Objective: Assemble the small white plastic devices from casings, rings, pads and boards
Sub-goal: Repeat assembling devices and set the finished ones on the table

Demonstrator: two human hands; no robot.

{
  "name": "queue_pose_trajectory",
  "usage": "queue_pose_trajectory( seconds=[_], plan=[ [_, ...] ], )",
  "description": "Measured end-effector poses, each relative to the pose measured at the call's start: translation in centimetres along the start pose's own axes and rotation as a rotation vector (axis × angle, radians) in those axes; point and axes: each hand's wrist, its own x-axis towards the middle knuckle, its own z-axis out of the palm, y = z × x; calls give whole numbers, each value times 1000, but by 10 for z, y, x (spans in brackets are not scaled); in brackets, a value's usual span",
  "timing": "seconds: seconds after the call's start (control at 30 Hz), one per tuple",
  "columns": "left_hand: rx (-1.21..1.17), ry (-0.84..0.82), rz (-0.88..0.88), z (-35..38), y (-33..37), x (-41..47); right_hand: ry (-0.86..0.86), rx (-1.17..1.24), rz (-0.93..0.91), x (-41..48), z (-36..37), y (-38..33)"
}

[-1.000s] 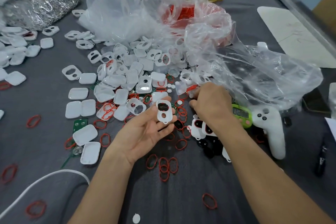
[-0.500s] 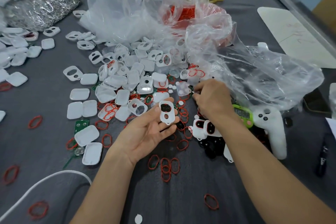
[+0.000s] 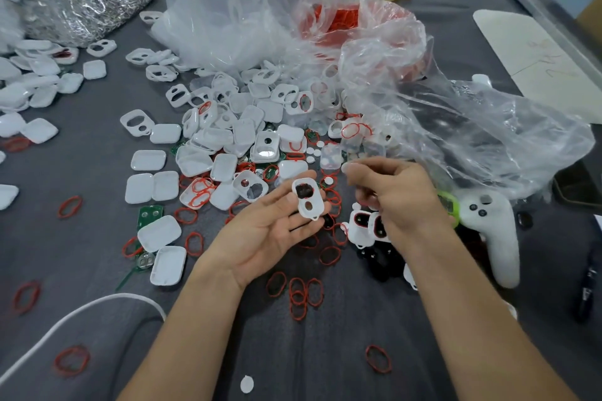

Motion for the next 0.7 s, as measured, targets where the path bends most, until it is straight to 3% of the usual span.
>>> queue_pose_trajectory(
  seconds=[0.07,0.17,0.43,0.7],
  plan=[
    [6,-20,7,0,0,-1,-72,119,93,-16,4,3],
    [29,-60,8,2,-1,-3,-97,89,94,-29,8,9],
    [53,-56,24,2,-1,-5,-84,-415,-149,-41,19,10],
    [59,-52,18,2,-3,-2,-42,-1054,-513,-51,28,-5]
  ],
)
